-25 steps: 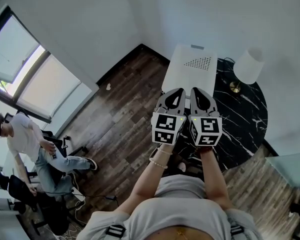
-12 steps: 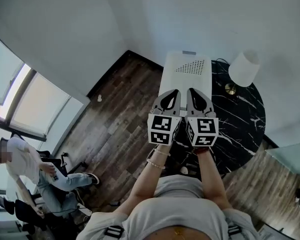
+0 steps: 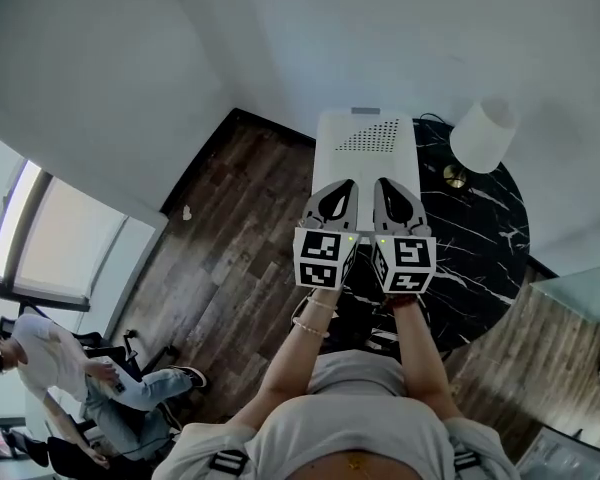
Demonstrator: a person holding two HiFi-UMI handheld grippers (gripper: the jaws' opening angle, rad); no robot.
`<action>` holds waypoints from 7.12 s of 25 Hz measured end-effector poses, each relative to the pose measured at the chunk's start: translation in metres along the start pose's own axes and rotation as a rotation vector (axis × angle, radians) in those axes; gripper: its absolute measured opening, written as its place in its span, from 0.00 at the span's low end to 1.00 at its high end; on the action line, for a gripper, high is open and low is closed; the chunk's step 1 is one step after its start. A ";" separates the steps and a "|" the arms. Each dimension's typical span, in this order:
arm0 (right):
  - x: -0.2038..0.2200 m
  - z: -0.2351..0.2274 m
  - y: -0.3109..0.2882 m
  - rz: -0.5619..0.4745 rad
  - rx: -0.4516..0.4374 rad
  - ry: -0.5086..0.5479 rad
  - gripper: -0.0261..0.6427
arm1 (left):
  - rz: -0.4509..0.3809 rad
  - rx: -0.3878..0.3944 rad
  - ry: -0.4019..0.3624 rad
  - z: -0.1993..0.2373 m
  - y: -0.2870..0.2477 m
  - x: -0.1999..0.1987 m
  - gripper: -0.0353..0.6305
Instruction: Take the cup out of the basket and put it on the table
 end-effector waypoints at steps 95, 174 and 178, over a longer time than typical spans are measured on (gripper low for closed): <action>0.183 -0.078 -0.172 0.760 -0.013 -0.098 0.22 | 0.131 0.085 0.118 0.069 -0.111 0.050 0.06; 0.191 -0.072 -0.170 0.838 -0.075 -0.125 0.09 | 0.129 0.048 0.123 0.078 -0.096 0.046 0.06; 0.184 -0.071 -0.168 0.815 -0.068 -0.123 0.09 | 0.130 0.048 0.120 0.078 -0.095 0.045 0.06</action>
Point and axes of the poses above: the fingertips, and each gripper's own axes: y backward along the fingers, z to its left, x out of its underside, the point moved 6 cm from there along y, backward along the fingers, and after that the axes turned 1 degree about -z, right-handed, at the moved point
